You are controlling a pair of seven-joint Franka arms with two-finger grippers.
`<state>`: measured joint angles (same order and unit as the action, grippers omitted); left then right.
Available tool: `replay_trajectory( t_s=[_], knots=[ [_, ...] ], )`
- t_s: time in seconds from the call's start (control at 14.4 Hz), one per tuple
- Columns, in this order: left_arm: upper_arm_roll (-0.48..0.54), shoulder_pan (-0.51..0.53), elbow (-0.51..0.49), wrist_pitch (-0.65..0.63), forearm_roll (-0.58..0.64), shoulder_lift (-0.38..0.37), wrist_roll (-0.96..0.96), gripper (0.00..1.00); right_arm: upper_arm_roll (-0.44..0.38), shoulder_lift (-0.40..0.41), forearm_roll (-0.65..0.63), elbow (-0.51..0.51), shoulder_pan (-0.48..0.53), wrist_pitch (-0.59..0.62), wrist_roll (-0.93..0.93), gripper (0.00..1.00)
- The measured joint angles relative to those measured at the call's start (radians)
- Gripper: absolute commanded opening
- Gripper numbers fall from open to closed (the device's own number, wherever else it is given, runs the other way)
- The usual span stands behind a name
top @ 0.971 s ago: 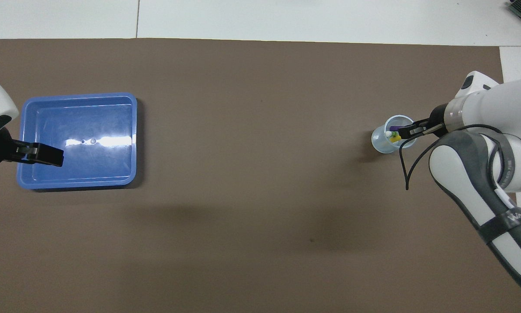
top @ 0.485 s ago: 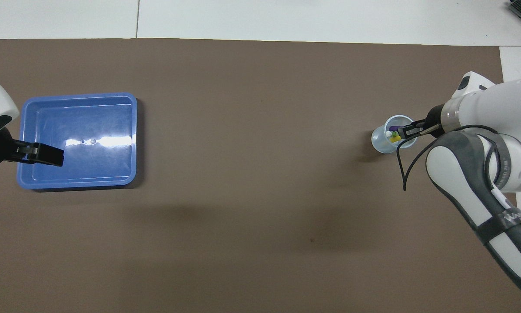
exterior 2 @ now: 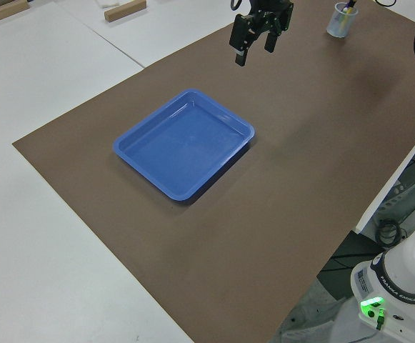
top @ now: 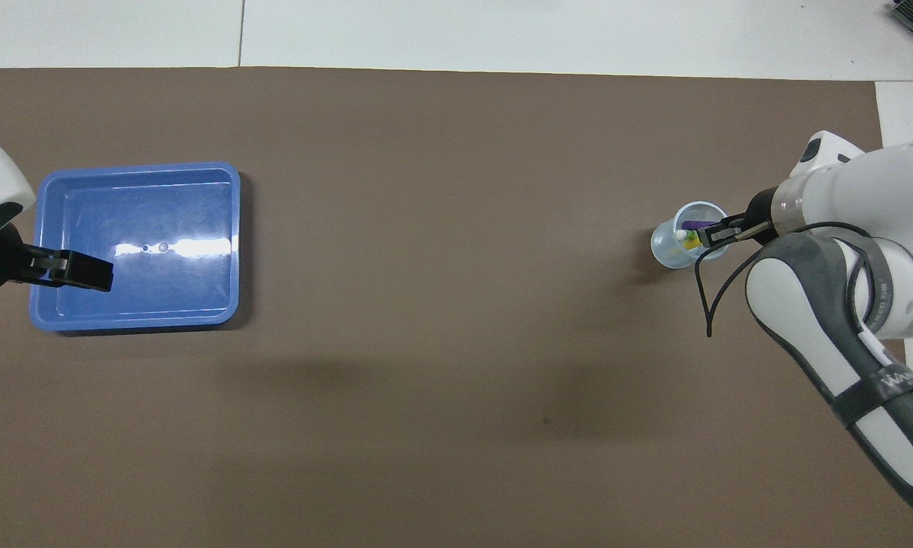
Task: Right arm passes pens to left for tray arrangement
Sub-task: 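Grasp the purple pen in the cup with the right gripper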
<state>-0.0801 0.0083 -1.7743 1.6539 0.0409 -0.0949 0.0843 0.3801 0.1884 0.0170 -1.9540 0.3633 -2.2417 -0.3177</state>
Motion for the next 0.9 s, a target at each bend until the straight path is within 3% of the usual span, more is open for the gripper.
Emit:
replay_trajectory(
  t_s=[0.42,0.9],
  knots=[
    [0.001,0.0,0.0,0.0,0.0,0.0,0.0,1.0,0.0,0.0,0.0,-0.009,0.003,0.0,0.0,0.28],
    [0.001,0.0,0.0,0.0,0.0,0.0,0.0,1.0,0.0,0.0,0.0,-0.009,0.004,0.0,0.001,0.1]
  ],
)
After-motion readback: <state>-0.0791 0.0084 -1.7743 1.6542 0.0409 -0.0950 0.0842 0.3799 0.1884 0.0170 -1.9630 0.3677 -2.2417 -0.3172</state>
